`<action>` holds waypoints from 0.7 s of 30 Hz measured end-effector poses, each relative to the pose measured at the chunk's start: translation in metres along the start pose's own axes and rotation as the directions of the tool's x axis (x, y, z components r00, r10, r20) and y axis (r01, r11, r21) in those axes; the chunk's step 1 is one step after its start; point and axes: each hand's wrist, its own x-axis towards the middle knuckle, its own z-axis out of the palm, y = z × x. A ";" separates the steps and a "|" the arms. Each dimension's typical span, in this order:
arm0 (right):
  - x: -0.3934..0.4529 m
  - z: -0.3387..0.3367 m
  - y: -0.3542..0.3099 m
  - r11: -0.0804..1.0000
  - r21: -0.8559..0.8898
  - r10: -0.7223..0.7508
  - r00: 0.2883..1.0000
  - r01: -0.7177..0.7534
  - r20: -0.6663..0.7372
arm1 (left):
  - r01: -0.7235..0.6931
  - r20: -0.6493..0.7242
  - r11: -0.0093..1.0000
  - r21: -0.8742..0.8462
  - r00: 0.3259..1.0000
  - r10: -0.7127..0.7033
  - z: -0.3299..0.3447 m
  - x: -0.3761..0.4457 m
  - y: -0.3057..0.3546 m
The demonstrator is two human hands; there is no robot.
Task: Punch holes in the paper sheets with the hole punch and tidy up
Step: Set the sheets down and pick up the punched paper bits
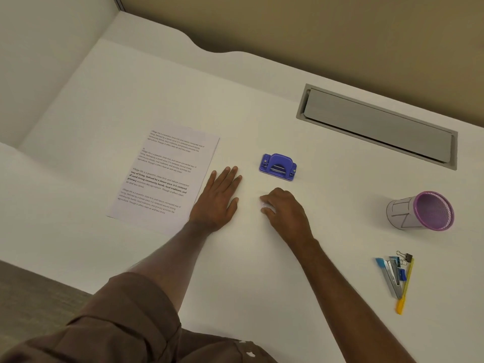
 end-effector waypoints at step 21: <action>-0.003 0.013 -0.029 0.848 -0.520 -0.074 0.994 0.102 0.075 | 0.018 0.050 1.000 0.020 0.999 -0.019 -0.001 -0.001 -0.001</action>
